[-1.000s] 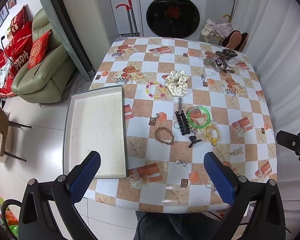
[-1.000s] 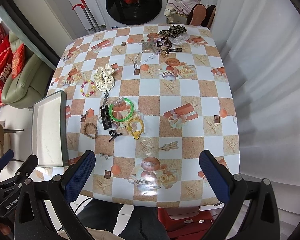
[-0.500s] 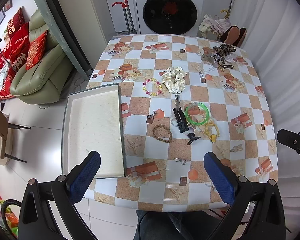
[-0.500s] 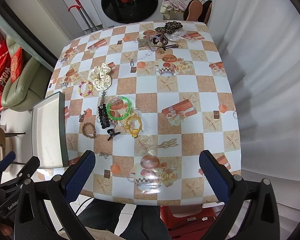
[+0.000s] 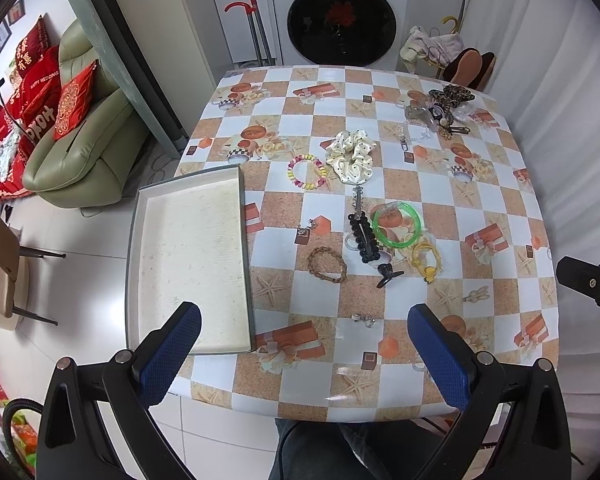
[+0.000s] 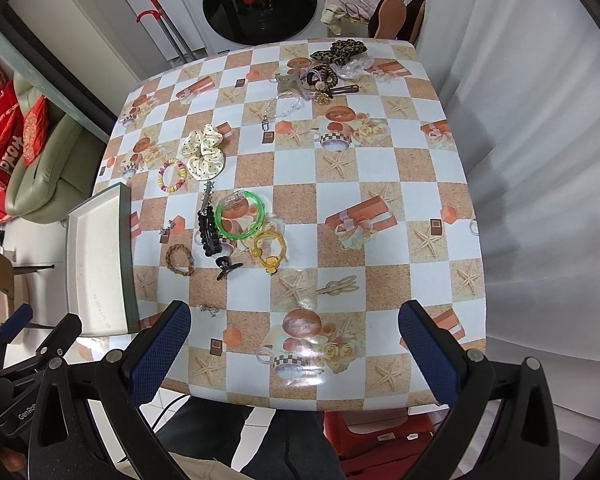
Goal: Organize jewelry
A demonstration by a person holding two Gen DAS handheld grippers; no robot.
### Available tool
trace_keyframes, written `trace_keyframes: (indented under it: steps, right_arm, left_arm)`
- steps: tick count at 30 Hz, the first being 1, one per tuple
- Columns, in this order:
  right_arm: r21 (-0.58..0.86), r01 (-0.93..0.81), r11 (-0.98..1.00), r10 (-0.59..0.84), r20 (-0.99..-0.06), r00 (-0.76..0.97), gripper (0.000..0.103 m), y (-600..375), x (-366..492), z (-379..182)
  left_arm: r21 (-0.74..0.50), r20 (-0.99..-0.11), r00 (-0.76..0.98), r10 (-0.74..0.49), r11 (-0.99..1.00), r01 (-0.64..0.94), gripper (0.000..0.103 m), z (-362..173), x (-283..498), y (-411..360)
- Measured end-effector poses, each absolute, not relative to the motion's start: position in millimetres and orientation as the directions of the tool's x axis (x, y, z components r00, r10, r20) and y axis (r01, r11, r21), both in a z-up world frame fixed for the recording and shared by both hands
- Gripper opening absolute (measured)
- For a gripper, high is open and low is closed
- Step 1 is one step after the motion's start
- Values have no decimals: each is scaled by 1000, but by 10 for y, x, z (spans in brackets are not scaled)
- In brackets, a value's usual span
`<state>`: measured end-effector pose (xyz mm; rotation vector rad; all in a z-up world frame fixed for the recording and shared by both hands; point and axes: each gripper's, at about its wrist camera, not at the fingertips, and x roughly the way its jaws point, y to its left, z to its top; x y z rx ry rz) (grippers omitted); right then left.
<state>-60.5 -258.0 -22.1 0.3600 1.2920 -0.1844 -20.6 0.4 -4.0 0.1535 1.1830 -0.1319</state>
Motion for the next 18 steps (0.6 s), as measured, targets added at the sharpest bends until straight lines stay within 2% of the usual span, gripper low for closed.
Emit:
trace_keyframes:
  steps: [18]
  right_arm:
    - [163, 332, 929, 71, -959, 274, 103, -2610, -621, -212]
  left_arm:
    - [52, -928, 373, -21, 982, 183, 103, -26, -196, -14]
